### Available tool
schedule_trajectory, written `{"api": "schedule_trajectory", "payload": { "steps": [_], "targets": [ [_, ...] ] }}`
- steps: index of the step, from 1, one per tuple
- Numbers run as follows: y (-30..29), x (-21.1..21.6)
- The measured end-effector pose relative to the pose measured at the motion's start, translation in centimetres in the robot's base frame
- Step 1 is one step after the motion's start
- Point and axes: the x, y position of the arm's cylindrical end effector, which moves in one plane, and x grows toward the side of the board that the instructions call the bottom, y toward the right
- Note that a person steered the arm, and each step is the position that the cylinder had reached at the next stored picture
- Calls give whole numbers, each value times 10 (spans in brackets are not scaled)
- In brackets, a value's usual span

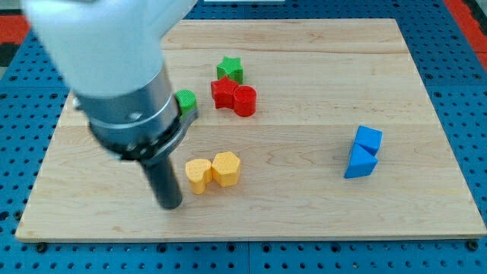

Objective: Move the yellow heart close to the yellow hexagon

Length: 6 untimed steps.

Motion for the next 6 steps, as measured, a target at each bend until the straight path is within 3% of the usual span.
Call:
{"api": "schedule_trajectory", "payload": {
  "steps": [1, 3, 4, 6],
  "targets": [
    [1, -26],
    [96, -24],
    [113, -37],
    [163, -103]
  ]
}}
